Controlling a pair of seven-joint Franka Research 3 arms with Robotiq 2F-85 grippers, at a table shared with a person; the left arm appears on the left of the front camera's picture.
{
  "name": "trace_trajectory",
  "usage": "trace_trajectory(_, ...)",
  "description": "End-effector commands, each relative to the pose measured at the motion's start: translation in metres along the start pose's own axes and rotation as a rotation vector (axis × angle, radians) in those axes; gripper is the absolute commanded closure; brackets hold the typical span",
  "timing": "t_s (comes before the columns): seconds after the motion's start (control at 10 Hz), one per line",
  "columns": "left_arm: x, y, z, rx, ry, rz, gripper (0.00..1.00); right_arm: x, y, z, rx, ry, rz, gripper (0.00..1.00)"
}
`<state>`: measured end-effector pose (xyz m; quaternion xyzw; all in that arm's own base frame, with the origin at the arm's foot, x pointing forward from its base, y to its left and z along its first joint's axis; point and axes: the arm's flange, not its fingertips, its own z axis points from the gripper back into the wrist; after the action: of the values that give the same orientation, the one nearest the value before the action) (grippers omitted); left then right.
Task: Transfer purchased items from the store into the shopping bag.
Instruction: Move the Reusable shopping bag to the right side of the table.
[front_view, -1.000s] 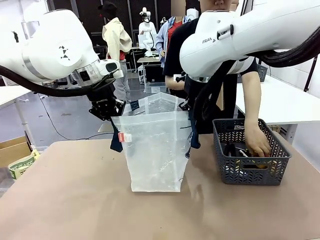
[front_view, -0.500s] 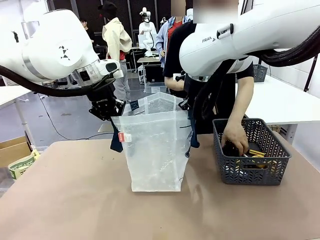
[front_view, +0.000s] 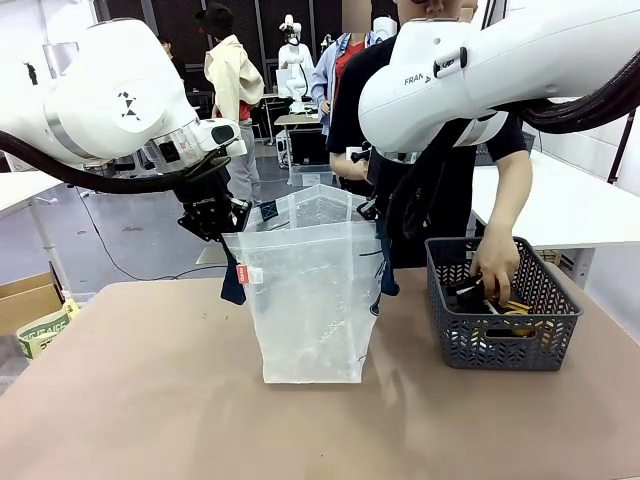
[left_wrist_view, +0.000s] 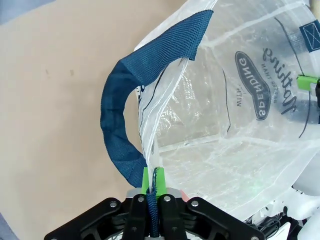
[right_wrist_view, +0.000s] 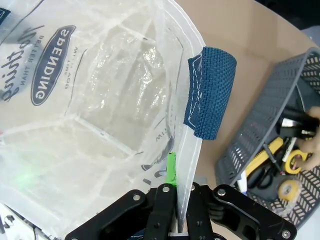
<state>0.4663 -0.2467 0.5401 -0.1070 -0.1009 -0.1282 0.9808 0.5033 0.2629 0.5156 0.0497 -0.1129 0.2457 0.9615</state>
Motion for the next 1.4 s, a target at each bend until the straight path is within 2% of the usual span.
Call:
trace_trajectory(0.0,0.0012,0.0022,0.0037,0.0,-0.007,0.006,1.0,0.0007,-0.0013,-0.0002,-0.003,0.002,0.001,1.0)
trace_trajectory(1.3,0.0012,0.0022,0.0037,0.0,-0.007,0.006,1.0,0.0007,-0.0013,-0.0002,-0.003,0.002,0.001,1.0)
